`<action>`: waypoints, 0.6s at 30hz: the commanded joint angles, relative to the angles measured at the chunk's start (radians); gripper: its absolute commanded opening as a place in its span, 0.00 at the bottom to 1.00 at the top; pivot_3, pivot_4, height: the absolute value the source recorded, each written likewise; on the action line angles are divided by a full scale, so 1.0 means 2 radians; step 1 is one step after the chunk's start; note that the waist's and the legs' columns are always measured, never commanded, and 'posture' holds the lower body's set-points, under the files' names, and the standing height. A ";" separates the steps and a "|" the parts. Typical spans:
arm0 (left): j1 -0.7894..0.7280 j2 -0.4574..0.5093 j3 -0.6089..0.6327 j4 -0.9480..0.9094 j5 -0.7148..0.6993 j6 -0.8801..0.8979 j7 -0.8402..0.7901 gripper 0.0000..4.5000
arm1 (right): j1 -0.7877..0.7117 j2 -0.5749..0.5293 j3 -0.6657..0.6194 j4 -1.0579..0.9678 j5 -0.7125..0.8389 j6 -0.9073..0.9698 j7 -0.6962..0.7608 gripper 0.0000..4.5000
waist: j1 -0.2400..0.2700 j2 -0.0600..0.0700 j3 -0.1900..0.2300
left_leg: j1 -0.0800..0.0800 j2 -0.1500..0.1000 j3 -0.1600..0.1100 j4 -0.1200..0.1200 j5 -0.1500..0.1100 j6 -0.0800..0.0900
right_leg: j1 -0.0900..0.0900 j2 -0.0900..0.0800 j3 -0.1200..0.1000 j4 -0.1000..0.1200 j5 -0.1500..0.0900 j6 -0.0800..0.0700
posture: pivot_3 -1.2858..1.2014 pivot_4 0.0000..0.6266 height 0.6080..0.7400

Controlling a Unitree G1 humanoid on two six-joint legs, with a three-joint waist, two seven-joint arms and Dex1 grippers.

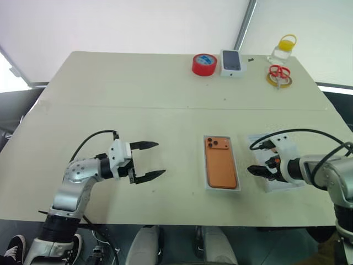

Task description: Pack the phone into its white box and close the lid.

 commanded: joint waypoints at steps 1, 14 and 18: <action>0.009 -0.003 -0.001 -0.024 -0.001 0.000 0.013 1.00 | 0.002 -0.005 0.017 0.001 0.009 0.005 -0.021 0.35 | 0.000 0.000 0.000 | 0.000 0.000 0.000 0.000 0.000 0.000 | 0.000 0.000 0.000 0.000 0.000 0.000 | 0.52 0.24 1.00; -0.006 -0.004 -0.004 -0.005 0.013 -0.005 0.031 1.00 | -0.055 0.054 -0.021 0.040 0.012 0.005 -0.102 0.01 | -0.005 -0.002 -0.002 | 0.000 0.001 0.000 0.000 0.000 0.000 | 0.001 0.001 0.000 -0.001 0.000 0.000 | 0.52 0.24 1.00; -0.017 -0.010 -0.003 0.012 0.022 -0.005 0.044 1.00 | -0.102 0.071 -0.016 0.054 -0.008 -0.081 -0.104 0.01 | -0.012 0.000 0.000 | -0.001 0.001 0.000 0.000 0.000 0.000 | -0.001 0.001 0.000 0.000 0.000 0.000 | 0.52 0.24 1.00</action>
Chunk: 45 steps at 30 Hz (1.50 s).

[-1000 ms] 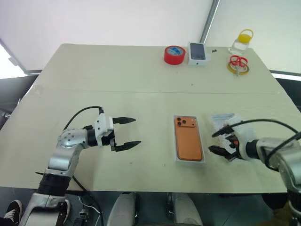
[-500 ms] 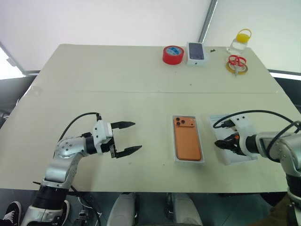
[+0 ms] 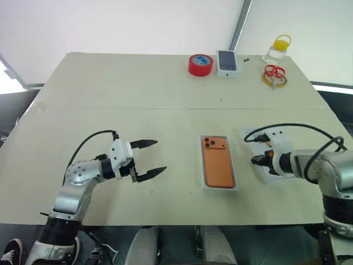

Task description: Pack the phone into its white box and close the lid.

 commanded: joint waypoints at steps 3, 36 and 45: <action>-0.026 -0.012 0.001 0.011 0.007 0.006 0.026 1.00 | -0.041 0.051 -0.032 0.003 -0.008 -0.149 0.008 0.01 | -0.001 0.000 0.000 | 0.000 0.001 0.000 -0.001 0.000 0.000 | 0.000 0.001 0.000 0.000 0.000 0.000 | 0.52 0.24 1.00; -0.038 -0.069 -0.055 -0.032 -0.001 0.119 0.084 0.02 | 0.088 0.206 -0.008 0.060 0.673 -0.159 -0.267 0.00 | -0.007 0.001 0.000 | 0.000 0.002 0.000 -0.001 0.000 0.000 | -0.002 0.002 0.001 0.004 0.000 0.000 | 0.52 0.24 1.00; -0.072 -0.127 -0.089 0.027 0.022 0.106 0.103 0.00 | 0.085 0.136 0.025 0.064 0.684 -0.204 -0.239 0.13 | -0.001 0.001 0.000 | 0.000 0.002 0.000 0.000 0.000 0.000 | -0.001 0.002 0.001 0.003 0.000 0.000 | 0.52 0.24 1.00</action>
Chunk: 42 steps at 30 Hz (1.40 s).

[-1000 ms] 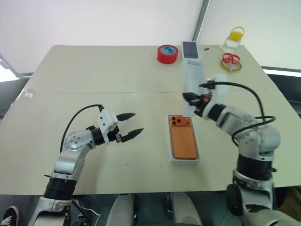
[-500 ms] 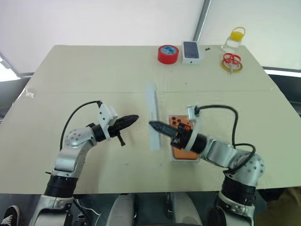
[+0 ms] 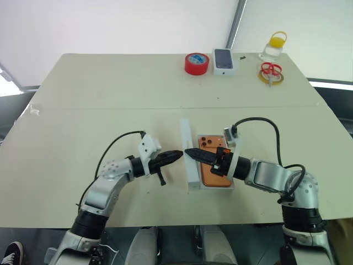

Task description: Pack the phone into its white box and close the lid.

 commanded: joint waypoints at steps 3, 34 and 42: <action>-0.030 -0.025 -0.017 0.019 0.014 -0.019 0.000 0.00 | 0.007 -0.034 0.001 0.008 0.004 -0.015 0.022 0.41 | 0.003 0.000 0.000 | 0.000 0.000 0.000 0.000 0.000 0.000 | 0.000 0.000 0.000 0.000 0.000 0.000 | 0.52 0.24 1.00; -0.080 -0.020 -0.020 0.084 0.052 0.031 0.009 0.00 | 0.104 -0.163 0.029 -0.039 -0.663 -0.374 0.325 0.01 | 0.005 0.000 0.000 | 0.000 0.002 0.000 0.000 -0.001 0.001 | 0.002 0.003 0.000 -0.004 0.000 0.000 | 0.52 0.24 1.00; -0.113 -0.044 -0.061 0.098 0.034 0.147 -0.038 0.00 | 0.167 -0.192 0.009 -0.088 -0.683 -0.391 0.400 0.01 | 0.004 0.000 0.000 | 0.000 0.001 0.000 0.001 -0.001 0.001 | 0.003 0.002 0.000 -0.005 0.000 0.000 | 0.52 0.24 1.00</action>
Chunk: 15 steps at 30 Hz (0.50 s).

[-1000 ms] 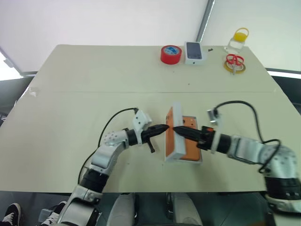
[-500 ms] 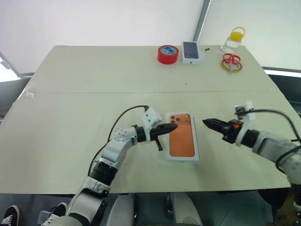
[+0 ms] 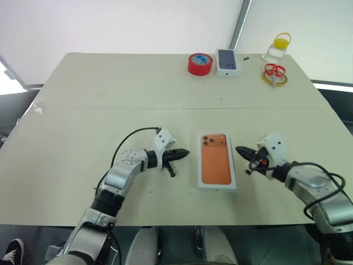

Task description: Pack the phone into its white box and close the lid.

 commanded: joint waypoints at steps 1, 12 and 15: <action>-0.014 -0.008 -0.030 -0.004 -0.010 0.042 -0.030 0.00 | 0.017 -0.015 -0.027 -0.038 -0.006 -0.014 0.027 0.01 | 0.000 0.000 0.000 | 0.000 0.000 0.000 0.000 0.000 0.000 | 0.000 0.000 0.000 0.000 0.000 0.000 | 0.52 0.24 1.00; -0.048 -0.041 -0.012 -0.011 -0.024 0.060 -0.030 0.00 | 0.029 -0.009 -0.041 -0.057 -0.010 0.001 0.049 0.01 | 0.000 0.000 0.000 | 0.000 0.000 0.000 0.000 0.000 0.000 | 0.000 0.000 0.000 0.000 0.000 0.000 | 0.52 0.24 1.00; -0.048 -0.043 -0.008 -0.018 -0.025 0.056 -0.026 0.00 | 0.029 -0.006 -0.040 -0.056 -0.016 0.002 0.052 0.01 | 0.000 0.000 0.000 | 0.000 0.000 0.000 0.000 0.000 0.000 | 0.000 0.000 0.000 0.000 0.000 0.000 | 0.52 0.24 1.00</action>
